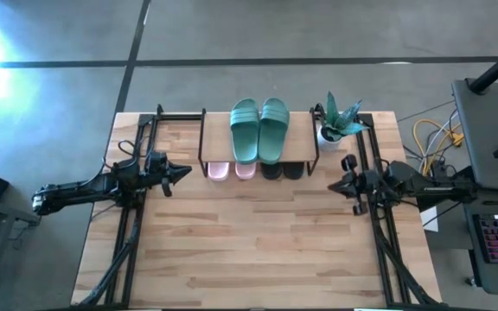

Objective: Pick and place slides into the shelf
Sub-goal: Return to Home Position

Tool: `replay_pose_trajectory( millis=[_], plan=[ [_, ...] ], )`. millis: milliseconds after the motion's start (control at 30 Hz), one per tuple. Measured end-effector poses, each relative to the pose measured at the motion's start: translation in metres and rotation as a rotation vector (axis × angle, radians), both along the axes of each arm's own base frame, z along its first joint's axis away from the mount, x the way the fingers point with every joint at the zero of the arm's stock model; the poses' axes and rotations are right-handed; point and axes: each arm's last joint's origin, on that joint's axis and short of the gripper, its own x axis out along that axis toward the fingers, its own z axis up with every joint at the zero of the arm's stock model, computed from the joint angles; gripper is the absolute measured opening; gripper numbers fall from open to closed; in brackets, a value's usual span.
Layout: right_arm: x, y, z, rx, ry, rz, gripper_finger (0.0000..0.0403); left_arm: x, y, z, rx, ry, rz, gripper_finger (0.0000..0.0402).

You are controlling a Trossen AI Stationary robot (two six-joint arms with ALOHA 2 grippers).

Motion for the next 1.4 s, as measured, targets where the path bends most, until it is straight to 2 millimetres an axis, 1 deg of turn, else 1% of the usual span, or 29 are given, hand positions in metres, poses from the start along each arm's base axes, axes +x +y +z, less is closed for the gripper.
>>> replay_pose_trajectory(
  millis=[33, 200, 300, 400, 633, 900, 1133, 1400],
  plan=[
    [0.0, 0.001, 0.0, -0.003, 0.0, 0.023, 0.0008, 0.0, 0.0, 0.0, 0.0, 0.0, 0.0, 0.0012],
    [0.0, 0.001, 0.0, 0.015, 0.004, 0.03, 0.0008, 0.0, 0.0, 0.0, 0.0, -0.002, 0.0, 0.0012],
    [0.001, 0.002, -0.004, 0.02, 0.033, 0.037, 0.0008, 0.0, 0.0, 0.0, 0.0, 0.0, 0.0, 0.0012],
    [0.001, 0.007, -0.009, 0.021, 0.068, 0.051, 0.0008, 0.0, 0.0, 0.0, 0.0, 0.001, 0.0, 0.0012],
    [-0.001, 0.018, -0.009, 0.007, 0.063, 0.073, 0.0008, 0.0, 0.0, 0.0, 0.0, -0.001, 0.0, 0.0012],
    [-0.001, 0.018, -0.01, 0.007, 0.067, 0.07, 0.0008, 0.0, 0.0, 0.0, 0.0, 0.003, 0.0, 0.0012],
    [-0.001, 0.018, -0.01, 0.066, 0.079, 0.076, 0.0008, 0.0, 0.0, 0.0, 0.0, 0.003, 0.0, 0.0012],
    [0.0, 0.018, -0.01, 0.073, 0.081, 0.077, 0.0008, 0.0, 0.0, 0.0, 0.0, 0.003, 0.0, 0.0012]
  ],
)
